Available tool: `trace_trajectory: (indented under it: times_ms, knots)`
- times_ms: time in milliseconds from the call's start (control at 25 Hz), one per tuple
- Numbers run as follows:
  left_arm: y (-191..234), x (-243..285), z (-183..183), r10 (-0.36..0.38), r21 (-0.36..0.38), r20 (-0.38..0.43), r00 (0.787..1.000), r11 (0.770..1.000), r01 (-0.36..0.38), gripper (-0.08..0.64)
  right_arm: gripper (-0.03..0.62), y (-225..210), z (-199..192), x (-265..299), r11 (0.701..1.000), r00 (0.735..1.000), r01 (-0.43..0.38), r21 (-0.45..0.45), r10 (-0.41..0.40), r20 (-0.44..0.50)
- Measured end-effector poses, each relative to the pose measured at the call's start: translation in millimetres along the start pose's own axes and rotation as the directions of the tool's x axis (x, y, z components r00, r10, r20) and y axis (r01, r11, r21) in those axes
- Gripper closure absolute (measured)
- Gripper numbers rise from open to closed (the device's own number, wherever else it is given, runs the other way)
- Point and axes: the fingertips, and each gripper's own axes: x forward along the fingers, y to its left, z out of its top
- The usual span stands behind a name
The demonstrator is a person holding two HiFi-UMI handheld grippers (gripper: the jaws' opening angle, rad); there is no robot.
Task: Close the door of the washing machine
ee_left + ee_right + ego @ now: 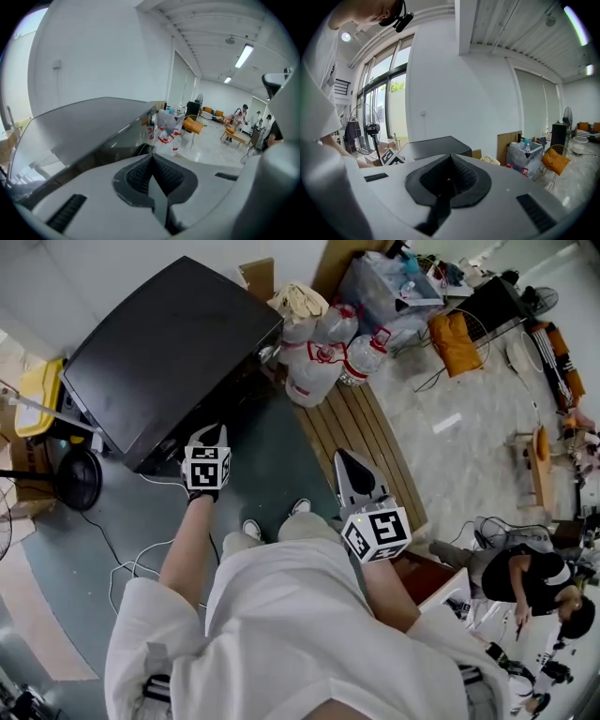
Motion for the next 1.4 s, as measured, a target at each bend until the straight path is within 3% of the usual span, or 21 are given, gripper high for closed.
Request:
trace_trajectory:
  times_ms: [360,800,1120,1400]
  knots:
    - [-17.4,-79.6,109.9,0.007,-0.004,0.237,0.971,1.0,-0.007,0.555,0.594,-3.6,56.3,13.7,0.996,0.988,-0.08,-0.037,0.084,0.132]
    - [-22.1,-189.4,204.6,0.057,-0.009,0.499,0.865,0.998,-0.06,0.555,0.594,-57.5,114.7,16.8,0.996,0.97,-0.057,-0.067,0.071,0.233]
    - [-12.8,-259.9,233.7,0.125,-0.038,0.618,0.776,0.991,-0.129,0.555,0.594,-82.1,145.0,19.0,0.996,0.958,-0.04,-0.082,0.061,0.28]
    - [3.8,-304.8,215.0,0.25,-0.135,0.65,0.718,0.967,-0.214,0.555,0.594,-102.6,148.6,9.2,0.998,0.959,0.005,-0.06,0.012,0.282]
